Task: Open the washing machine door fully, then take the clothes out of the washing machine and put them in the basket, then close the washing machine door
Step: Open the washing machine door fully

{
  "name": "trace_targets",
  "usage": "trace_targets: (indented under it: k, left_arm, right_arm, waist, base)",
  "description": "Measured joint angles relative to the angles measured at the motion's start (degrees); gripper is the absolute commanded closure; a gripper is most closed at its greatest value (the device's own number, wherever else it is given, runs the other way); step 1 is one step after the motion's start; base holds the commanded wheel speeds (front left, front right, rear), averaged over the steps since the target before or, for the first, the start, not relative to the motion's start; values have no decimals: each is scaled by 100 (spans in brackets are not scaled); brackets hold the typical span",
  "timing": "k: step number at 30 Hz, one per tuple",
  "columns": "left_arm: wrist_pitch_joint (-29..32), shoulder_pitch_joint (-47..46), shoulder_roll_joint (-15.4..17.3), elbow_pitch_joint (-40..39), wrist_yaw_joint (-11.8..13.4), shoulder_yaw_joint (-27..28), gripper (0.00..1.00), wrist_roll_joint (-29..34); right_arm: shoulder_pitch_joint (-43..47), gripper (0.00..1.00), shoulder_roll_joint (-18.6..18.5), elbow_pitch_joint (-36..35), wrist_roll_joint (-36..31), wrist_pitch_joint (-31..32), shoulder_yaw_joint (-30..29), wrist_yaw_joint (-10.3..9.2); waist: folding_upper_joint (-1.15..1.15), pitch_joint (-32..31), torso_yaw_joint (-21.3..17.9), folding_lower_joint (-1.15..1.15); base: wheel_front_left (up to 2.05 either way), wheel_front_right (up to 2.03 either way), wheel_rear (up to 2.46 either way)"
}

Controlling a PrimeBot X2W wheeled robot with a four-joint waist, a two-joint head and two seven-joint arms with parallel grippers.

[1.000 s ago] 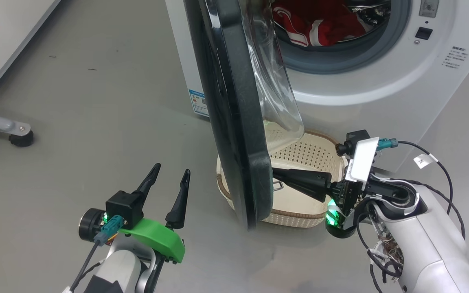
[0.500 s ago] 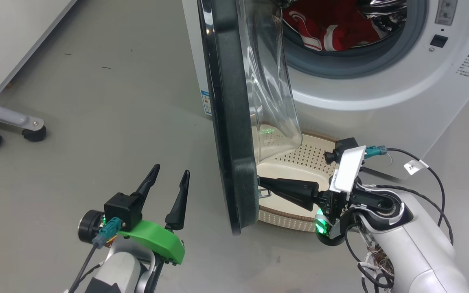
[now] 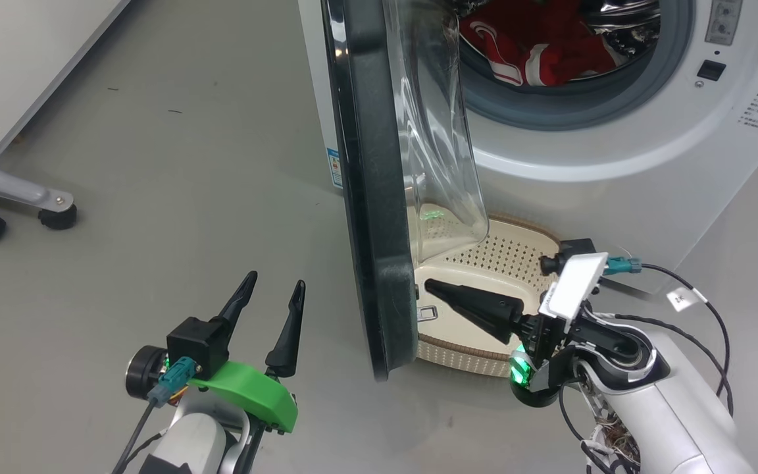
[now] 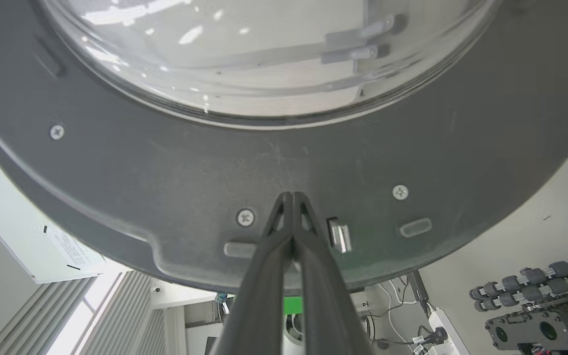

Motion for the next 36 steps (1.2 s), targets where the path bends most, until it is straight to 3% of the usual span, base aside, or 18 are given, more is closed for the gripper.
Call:
trace_targets:
  k: [6, 7, 8, 9, 18, 28, 36]
  left_arm:
    - [0, 2, 7, -30, 1, 40, 0, -16]
    - [0, 2, 9, -35, 1, 47, 0, -33]
    - [0, 2, 12, -37, 1, 53, 0, -44]
    - [0, 2, 15, -43, 2, 67, 0, -45]
    - [0, 37, 115, -169, 76, 244, 0, -63]
    - [0, 101, 111, -183, 92, 266, 0, -114]
    - [0, 109, 115, -182, 96, 271, 0, -152]
  right_arm:
    - [243, 100, 11, -387, -67, -805, -642, 1]
    - [287, 89, 11, -492, -134, -937, -750, 12]
    - [342, 60, 11, -588, -215, -1054, -837, 30]
    - [407, 0, 10, -672, -285, -1161, -904, 31]
    - [1038, 0, -34, -1313, -1456, -2288, -1139, 30]
    - [1456, 0, -714, -1631, -3862, -3816, -798, 32]
    - [1677, 0, -1107, -1302, -5621, -5165, -649, 24]
  waist:
    - [0, -1, -55, 0]
    - [0, -3, -66, 0]
    - [0, -4, -77, 0]
    - [0, -6, -89, 0]
    - [0, -24, -310, 0]
    - [0, -4, -444, 0]
    - [0, -28, -495, 0]
  base:
    - [0, 0, 0]
    - [0, 0, 0]
    - [0, 0, 0]
    - [0, 0, 0]
    - [0, 0, 0]
    - [0, 0, 0]
    - [0, 0, 0]
